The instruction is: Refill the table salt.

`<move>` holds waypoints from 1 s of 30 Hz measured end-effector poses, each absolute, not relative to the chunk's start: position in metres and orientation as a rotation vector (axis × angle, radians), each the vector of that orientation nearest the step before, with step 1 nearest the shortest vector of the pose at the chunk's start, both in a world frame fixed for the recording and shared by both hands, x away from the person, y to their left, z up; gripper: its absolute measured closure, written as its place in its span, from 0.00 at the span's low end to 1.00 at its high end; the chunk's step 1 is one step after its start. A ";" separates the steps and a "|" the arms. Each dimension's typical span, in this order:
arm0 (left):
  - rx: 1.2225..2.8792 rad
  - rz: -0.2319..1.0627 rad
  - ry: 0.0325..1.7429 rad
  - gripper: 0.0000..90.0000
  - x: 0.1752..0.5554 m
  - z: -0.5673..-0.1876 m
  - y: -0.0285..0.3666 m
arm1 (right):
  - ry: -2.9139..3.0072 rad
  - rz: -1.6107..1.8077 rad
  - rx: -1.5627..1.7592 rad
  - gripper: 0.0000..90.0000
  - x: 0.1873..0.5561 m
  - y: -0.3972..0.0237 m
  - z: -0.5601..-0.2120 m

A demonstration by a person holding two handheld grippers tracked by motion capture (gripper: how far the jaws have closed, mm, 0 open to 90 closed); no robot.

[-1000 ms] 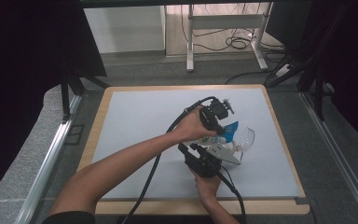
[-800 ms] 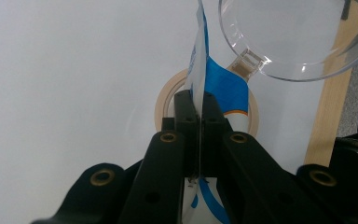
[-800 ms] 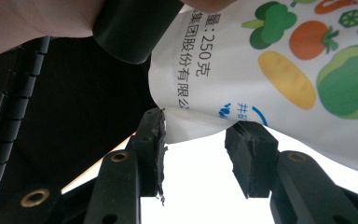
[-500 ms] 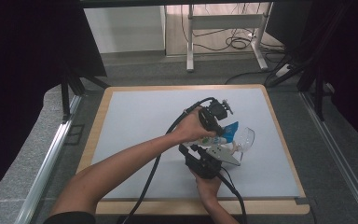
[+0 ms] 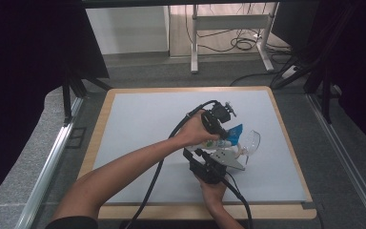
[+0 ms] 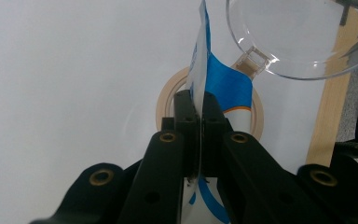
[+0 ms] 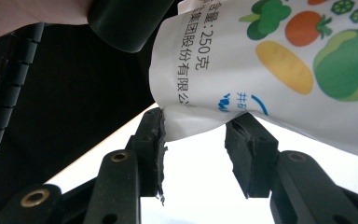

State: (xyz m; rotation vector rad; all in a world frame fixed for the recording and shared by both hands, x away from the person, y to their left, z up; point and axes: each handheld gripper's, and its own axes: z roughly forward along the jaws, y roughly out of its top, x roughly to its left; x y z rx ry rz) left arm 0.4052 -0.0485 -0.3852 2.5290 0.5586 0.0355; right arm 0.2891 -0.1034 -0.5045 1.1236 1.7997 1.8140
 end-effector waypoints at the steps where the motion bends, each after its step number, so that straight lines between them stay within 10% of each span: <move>1: 2.527 0.034 0.561 0.99 0.405 -0.386 -0.048 | 1.800 1.813 1.123 0.65 0.289 -0.103 -0.505; 30: 2.462 0.030 0.574 1.00 0.401 -0.382 -0.031 | 1.916 1.707 1.124 0.64 0.282 -0.109 -0.524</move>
